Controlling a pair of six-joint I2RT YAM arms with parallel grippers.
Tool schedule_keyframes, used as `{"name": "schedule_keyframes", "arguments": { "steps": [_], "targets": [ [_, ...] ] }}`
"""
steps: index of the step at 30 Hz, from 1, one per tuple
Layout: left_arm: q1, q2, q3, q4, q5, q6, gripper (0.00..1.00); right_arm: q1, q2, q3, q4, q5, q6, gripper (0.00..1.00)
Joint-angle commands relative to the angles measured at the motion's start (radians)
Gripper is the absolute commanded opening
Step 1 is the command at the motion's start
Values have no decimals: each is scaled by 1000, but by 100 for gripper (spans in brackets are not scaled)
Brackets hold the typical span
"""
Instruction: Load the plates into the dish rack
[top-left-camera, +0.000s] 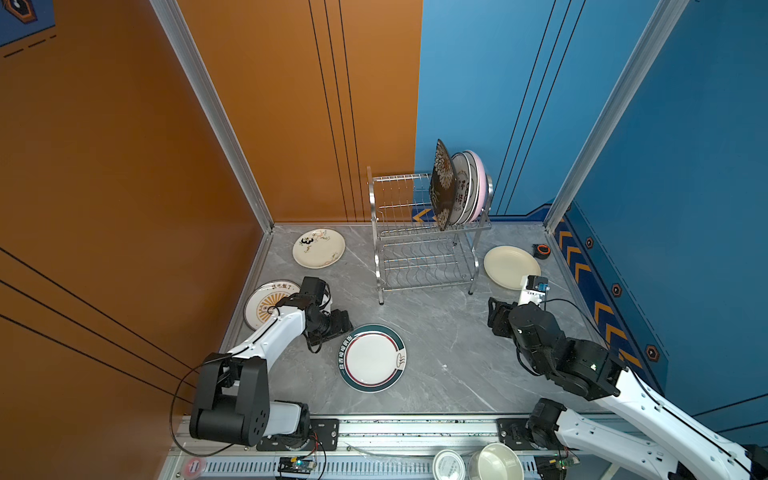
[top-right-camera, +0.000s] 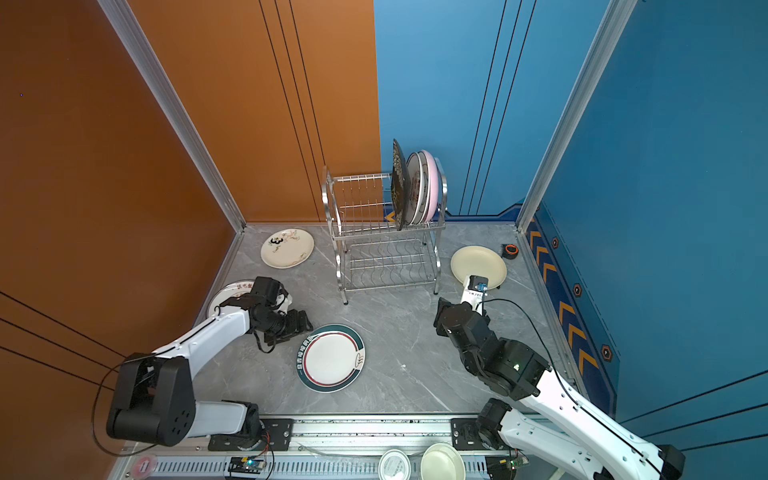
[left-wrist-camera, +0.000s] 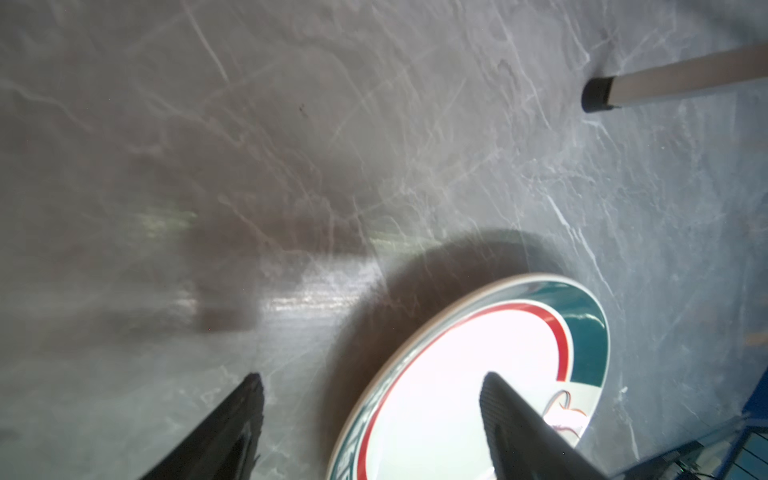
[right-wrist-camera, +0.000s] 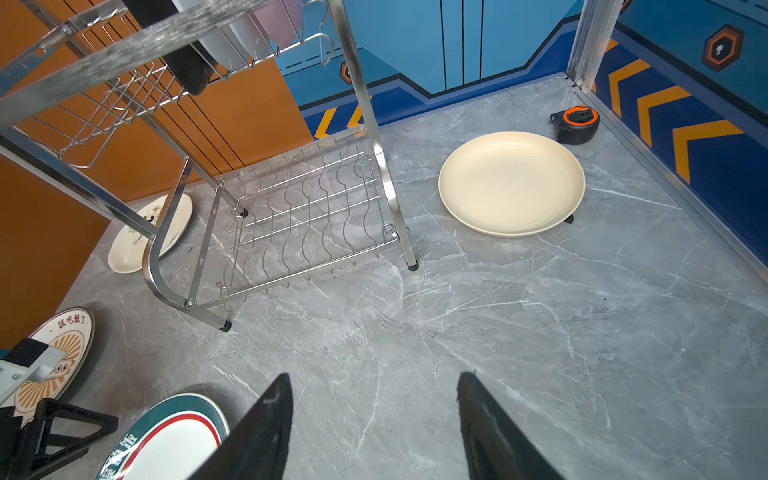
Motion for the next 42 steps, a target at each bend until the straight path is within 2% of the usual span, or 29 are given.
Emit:
{"name": "schedule_keyframes", "arguments": {
  "steps": [1,8,15,22,37,42],
  "targets": [
    [-5,-75,-69,10,77,-70,78,5,3,-12,-12,-39,10,64],
    [-58,-173,-142,12,38,-160,64,-12,42,-1,-6,-114,-12,64],
    [-137,-266,-228,4,-39,-263,61,-41,80,9,8,-205,-37,64],
    [-168,-357,-268,-9,-65,-312,59,-76,100,7,17,-272,-52,64],
    [-197,-327,-385,141,-19,-347,37,-144,112,-5,48,-358,-80,65],
    [-194,-334,-419,189,-9,-349,26,-187,111,-14,53,-381,-85,65]
  ]
}}
